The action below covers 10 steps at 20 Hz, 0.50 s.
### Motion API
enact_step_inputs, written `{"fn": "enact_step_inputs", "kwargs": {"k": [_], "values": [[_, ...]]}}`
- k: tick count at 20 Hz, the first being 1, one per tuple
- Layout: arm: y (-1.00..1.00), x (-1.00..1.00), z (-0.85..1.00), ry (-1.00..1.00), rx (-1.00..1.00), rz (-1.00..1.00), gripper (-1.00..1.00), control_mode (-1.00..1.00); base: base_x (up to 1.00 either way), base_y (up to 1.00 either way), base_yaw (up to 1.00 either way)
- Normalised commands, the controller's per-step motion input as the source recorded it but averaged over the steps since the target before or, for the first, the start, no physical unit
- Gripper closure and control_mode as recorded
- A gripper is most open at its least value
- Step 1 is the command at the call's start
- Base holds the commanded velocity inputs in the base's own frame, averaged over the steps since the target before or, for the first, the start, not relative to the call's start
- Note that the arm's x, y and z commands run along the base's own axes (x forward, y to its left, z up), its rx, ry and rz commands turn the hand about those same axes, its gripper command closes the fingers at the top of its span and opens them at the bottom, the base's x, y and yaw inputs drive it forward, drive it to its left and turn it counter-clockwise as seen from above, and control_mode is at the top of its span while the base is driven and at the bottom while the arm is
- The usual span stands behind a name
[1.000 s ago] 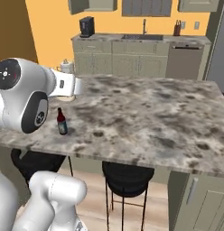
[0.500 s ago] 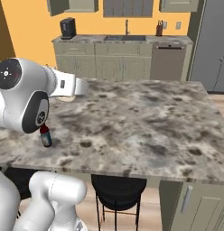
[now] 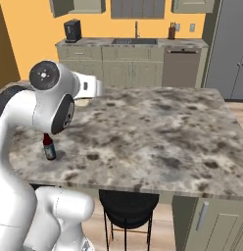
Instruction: Get the candle and the beer from the cabinet and move them to the dining counter.
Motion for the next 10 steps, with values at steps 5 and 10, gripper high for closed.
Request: {"fn": "enact_step_inputs", "kwargs": {"k": [5, 10], "values": [[-0.25, 0.86, -0.69, 0.04, -0.08, 0.65, 1.0, -1.0, 0.0, 0.0, 0.0], [-0.06, 0.9, -0.92, 0.01, -0.04, 0.59, 1.0, -1.0, 0.0, 0.0, 0.0]]}}
